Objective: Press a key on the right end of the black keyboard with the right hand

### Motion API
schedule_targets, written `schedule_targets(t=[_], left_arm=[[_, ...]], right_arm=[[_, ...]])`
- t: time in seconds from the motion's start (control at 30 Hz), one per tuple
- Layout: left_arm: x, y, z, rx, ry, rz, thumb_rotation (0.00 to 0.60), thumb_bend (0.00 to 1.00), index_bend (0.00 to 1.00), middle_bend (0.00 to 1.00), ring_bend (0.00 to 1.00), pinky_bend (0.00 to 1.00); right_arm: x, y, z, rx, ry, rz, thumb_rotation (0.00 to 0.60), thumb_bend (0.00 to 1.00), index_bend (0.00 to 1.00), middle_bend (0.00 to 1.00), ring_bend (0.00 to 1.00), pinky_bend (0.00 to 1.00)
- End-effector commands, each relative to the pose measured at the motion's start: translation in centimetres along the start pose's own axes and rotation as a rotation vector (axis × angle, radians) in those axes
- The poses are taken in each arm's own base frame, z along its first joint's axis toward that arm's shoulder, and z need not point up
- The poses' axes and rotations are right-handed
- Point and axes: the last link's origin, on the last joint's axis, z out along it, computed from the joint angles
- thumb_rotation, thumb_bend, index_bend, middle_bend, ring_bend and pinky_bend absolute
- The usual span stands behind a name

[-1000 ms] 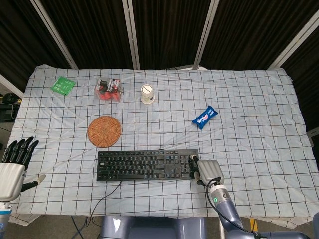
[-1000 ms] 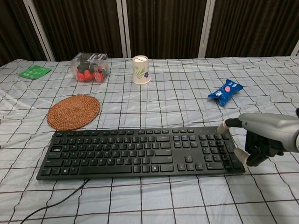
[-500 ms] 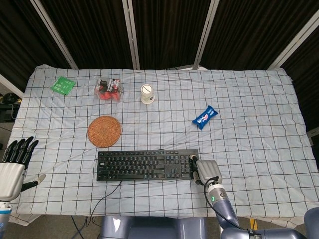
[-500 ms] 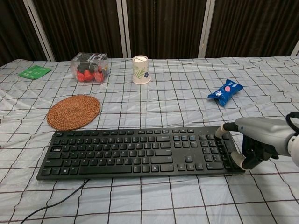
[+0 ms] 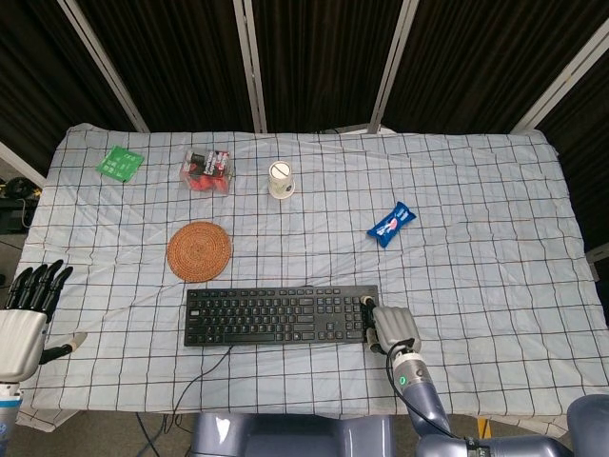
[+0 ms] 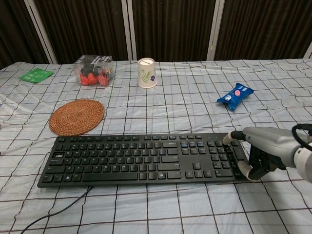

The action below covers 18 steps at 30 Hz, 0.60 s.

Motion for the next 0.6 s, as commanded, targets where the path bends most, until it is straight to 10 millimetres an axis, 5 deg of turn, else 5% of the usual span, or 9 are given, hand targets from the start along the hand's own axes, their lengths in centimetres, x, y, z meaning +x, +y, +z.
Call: schedule_targets(t=[0.03, 0.33, 0.6], left_arm=[[0.0, 0.0, 0.0, -0.001, 0.0, 0.0, 0.6, 0.07, 0.0, 0.0, 0.0, 0.0], [0.0, 0.1, 0.0, -0.002, -0.002, -0.002, 0.6, 0.07, 0.0, 0.0, 0.0, 0.0], [0.0, 0.0, -0.1, 0.001, -0.004, -0.004, 0.6, 0.07, 0.0, 0.0, 0.0, 0.0]], right_arm=[[-0.1, 0.1, 0.0, -0.005, 0.0, 0.001, 0.6, 0.57, 0.14, 1.0, 0.96, 0.81], [1.1, -0.4, -0.2, 0.015, 0.045, 0.004, 0.6, 0.57, 0.14, 1.0, 0.96, 0.81], [5.0, -1.2, -1.4, 0.09, 0.207, 0.027, 0.6, 0.48, 0.12, 0.96, 0.89, 0.78]])
